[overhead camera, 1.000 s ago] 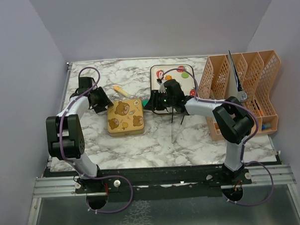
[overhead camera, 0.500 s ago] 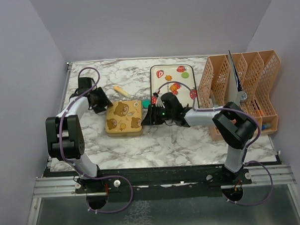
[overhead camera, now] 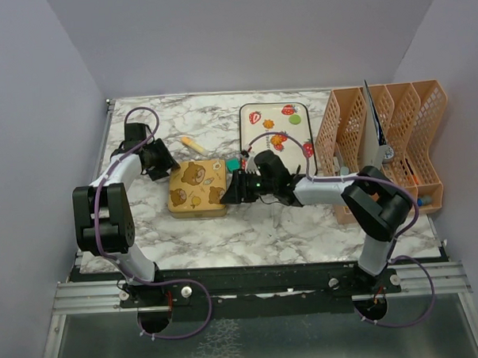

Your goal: Pack the cookies

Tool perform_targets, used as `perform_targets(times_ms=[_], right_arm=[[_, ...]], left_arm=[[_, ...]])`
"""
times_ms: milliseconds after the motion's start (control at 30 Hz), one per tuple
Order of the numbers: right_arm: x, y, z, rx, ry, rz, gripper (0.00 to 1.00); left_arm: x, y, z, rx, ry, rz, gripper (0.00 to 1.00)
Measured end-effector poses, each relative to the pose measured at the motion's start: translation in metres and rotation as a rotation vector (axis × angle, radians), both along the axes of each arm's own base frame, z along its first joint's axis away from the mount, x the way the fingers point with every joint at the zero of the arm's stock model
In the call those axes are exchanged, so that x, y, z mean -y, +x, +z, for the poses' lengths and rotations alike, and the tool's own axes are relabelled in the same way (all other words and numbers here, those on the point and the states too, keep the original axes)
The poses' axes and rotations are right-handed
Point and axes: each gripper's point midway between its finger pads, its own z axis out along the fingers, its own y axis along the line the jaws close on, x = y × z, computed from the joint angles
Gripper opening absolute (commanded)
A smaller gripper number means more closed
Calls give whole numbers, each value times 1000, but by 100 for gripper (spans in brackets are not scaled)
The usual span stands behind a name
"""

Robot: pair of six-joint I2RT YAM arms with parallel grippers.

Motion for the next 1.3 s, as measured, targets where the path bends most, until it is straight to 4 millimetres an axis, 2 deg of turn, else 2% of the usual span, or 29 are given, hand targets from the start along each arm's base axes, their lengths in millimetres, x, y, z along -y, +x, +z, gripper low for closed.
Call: perform_targets(times_ms=[167, 367, 467, 733, 1000, 1167, 1267, 1300], right_arm=[[-8, -7, -3, -3, 6, 18, 50], [-5, -11, -22, -32, -15, 17, 41], [-5, -11, -22, -21, 7, 12, 36], [-4, -14, -26, -12, 48, 0, 29], [-3, -13, -23, 2, 55, -1, 32], [0, -9, -19, 26, 14, -13, 40], [5, -7, -17, 41, -27, -28, 48], [8, -7, -17, 46, -43, -34, 50]], left_arm=[[0, 0, 0, 0, 0, 0, 54], [0, 0, 0, 0, 1, -1, 54], [0, 0, 0, 0, 1, -1, 54], [0, -1, 0, 1, 2, -3, 55], [0, -4, 1, 2, 14, -10, 66], [-4, -15, 3, -11, 46, -7, 72], [-7, -24, 11, -1, 65, 1, 74], [-8, -26, 15, 10, 70, 4, 77]])
